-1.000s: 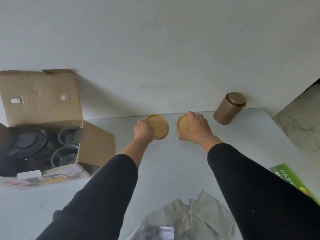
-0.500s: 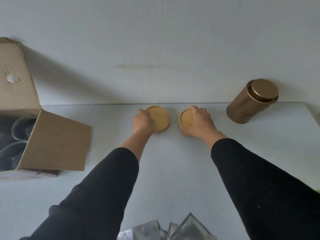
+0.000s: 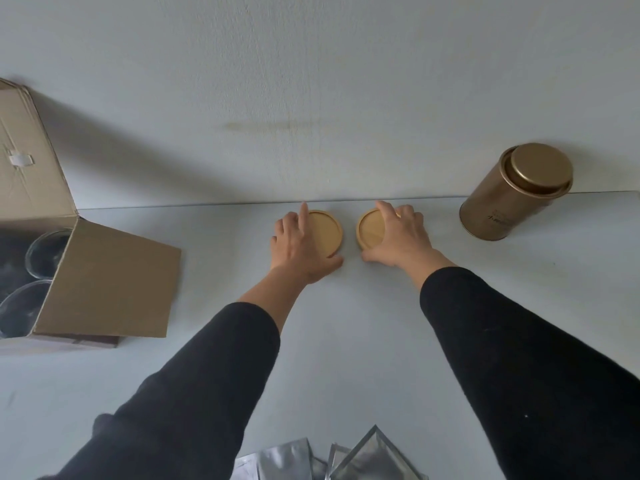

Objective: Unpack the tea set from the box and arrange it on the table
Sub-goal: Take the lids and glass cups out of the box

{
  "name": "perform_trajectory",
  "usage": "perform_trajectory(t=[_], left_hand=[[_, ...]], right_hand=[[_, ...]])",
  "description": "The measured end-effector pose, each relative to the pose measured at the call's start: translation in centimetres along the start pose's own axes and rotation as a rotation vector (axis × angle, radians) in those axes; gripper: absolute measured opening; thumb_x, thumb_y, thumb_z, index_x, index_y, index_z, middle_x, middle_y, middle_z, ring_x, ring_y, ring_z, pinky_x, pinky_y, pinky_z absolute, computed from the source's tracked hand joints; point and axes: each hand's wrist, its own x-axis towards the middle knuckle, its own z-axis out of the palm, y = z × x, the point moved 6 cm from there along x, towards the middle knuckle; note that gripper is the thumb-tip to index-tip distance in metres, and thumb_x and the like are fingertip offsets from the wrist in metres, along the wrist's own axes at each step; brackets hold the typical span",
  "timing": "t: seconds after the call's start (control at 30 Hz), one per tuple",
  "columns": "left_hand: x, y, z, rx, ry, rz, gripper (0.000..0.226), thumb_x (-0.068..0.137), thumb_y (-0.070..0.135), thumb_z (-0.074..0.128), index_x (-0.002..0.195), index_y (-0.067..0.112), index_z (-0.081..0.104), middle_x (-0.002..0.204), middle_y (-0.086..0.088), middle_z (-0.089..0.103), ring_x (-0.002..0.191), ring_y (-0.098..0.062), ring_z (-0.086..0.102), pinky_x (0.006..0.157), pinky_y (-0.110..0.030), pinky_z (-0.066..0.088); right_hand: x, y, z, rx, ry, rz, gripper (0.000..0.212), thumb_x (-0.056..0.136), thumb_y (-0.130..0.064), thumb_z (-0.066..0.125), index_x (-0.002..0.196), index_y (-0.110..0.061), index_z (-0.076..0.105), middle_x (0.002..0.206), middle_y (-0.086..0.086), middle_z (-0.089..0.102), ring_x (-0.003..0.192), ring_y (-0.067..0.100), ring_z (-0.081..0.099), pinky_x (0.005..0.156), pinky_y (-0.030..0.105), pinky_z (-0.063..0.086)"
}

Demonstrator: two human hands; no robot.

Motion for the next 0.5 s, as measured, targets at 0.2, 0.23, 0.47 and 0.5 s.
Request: perform_trajectory(t=[0.2, 0.23, 0.47, 0.5], left_hand=[[0.77, 0.03, -0.14, -0.128, -0.01, -0.054, 0.114, 0.071, 0.046, 0.074, 0.151, 0.01, 0.001, 0.145, -0.011, 0.026, 0.136, -0.027, 0.021, 0.111, -0.034, 0.026], [0.73, -0.04, -0.17, -0.141, -0.011, -0.054, 0.115, 0.071, 0.045, 0.075, 0.151, 0.01, 0.001, 0.146, -0.011, 0.026, 0.137, -0.027, 0.02, 0.112, -0.034, 0.025], [0.52, -0.25, -0.47, -0.174, -0.015, -0.015, 0.113, 0.073, 0.043, 0.075, 0.151, 0.01, 0.001, 0.15, -0.009, 0.023, 0.139, -0.025, 0.018, 0.113, -0.031, 0.021], [0.53, -0.2, -0.48, -0.172, -0.013, -0.011, 0.113, 0.073, 0.042, 0.075, 0.151, 0.01, 0.0, 0.15, -0.009, 0.023, 0.139, -0.025, 0.018, 0.113, -0.031, 0.021]], right_hand=[[0.16, 0.06, 0.07, 0.024, 0.009, 0.001, 0.095, 0.066, -0.038, 0.077, 0.143, -0.022, 0.023, 0.137, 0.012, 0.028, 0.126, 0.032, 0.028, 0.094, 0.037, 0.04], [0.17, 0.04, 0.08, 0.028, 0.006, -0.002, 0.096, 0.067, -0.038, 0.077, 0.143, -0.022, 0.022, 0.137, 0.012, 0.028, 0.126, 0.032, 0.028, 0.094, 0.037, 0.04], [0.26, -0.14, 0.19, 0.032, 0.003, -0.015, 0.097, 0.068, -0.037, 0.075, 0.145, -0.024, 0.019, 0.141, 0.013, 0.026, 0.129, 0.031, 0.025, 0.098, 0.038, 0.038], [0.27, -0.13, 0.21, 0.033, 0.009, -0.01, 0.097, 0.068, -0.038, 0.075, 0.146, -0.024, 0.019, 0.142, 0.013, 0.026, 0.129, 0.031, 0.025, 0.098, 0.038, 0.038]])
